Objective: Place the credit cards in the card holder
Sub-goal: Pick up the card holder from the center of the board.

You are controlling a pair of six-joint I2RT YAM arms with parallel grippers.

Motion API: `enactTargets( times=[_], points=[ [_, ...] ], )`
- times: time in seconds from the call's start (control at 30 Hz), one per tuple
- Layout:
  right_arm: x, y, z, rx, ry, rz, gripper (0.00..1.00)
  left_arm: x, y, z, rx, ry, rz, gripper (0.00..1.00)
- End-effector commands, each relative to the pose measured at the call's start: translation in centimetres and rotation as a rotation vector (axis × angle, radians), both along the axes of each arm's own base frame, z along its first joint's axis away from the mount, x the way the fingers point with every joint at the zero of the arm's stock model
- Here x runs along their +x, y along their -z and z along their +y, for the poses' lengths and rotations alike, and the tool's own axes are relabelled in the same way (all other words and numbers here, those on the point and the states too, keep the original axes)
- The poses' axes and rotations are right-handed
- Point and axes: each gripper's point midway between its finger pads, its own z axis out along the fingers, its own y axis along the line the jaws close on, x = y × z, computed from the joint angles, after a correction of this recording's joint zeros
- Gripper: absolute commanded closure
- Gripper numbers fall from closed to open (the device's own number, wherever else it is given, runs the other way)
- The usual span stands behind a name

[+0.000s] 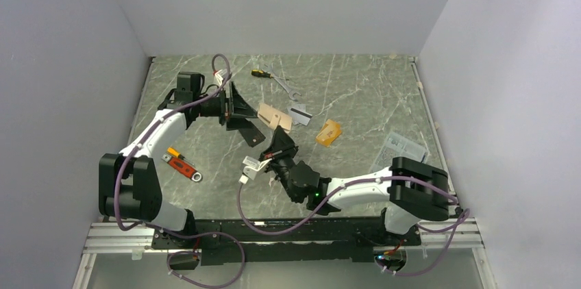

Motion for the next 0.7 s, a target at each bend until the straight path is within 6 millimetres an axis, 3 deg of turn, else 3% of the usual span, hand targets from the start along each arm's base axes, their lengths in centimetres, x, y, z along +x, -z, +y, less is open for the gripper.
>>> enactTargets(
  times=[0.0, 0.13, 0.47, 0.67],
  points=[
    [-0.6, -3.2, 1.3, 0.088, -0.037, -0.097, 1.00, -0.4, -2.5, -0.1, -0.055, 0.016, -0.048, 0.01],
    [-0.4, -3.2, 1.4, 0.116, -0.019, -0.094, 1.00, -0.3, -3.0, 0.3, -0.065, 0.010, -0.058, 0.01],
    [0.0, -4.2, -3.1, 0.186, 0.097, -0.114, 1.00, 0.1, -4.1, 1.7, -0.090, -0.023, -0.079, 0.01],
    [-0.2, -4.2, -2.4, 0.173, 0.086, -0.127, 1.00, -0.3, -4.6, 1.2, -0.091, -0.012, -0.082, 0.01]
  ],
)
